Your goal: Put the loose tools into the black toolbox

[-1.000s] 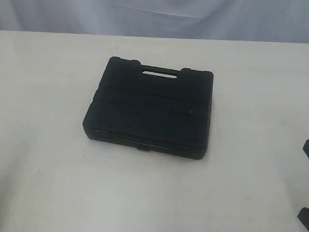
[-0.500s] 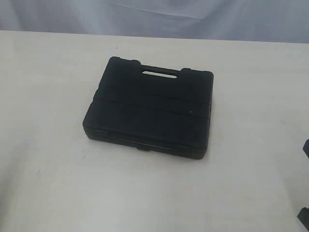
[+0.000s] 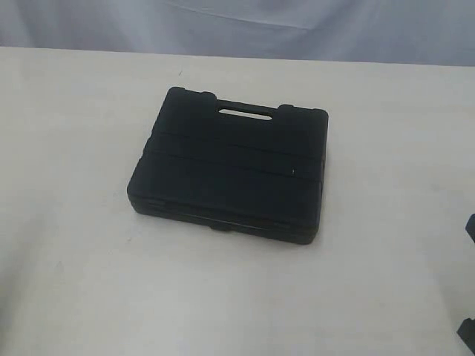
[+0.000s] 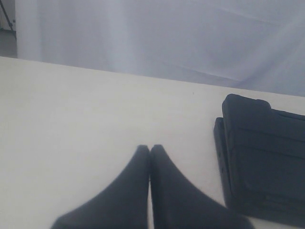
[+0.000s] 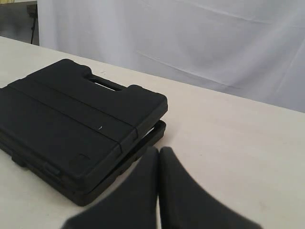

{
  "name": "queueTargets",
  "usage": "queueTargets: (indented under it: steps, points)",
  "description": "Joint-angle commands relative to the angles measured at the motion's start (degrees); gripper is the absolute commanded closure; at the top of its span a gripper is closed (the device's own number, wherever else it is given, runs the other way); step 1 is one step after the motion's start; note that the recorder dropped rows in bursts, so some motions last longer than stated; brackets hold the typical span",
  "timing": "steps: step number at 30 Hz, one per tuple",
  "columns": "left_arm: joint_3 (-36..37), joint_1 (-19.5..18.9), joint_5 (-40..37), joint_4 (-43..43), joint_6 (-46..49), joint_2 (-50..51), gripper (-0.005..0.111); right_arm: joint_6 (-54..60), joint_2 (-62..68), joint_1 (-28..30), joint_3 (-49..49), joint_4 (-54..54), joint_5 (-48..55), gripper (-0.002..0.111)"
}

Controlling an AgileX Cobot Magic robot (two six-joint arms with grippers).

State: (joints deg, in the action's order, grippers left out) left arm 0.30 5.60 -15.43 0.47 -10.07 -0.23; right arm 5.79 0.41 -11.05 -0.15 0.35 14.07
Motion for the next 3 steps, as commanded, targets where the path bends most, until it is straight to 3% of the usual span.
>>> queueTargets:
  steps: [1,3]
  points:
    - [-0.3,0.3,-0.2,-0.5,0.0,0.2,0.107,-0.2,-0.4,0.2,0.2,-0.3,0.4,0.109]
    - [-0.3,0.3,-0.2,-0.5,0.0,0.2,0.107,-0.2,-0.4,0.2,0.2,-0.3,0.4,0.109]
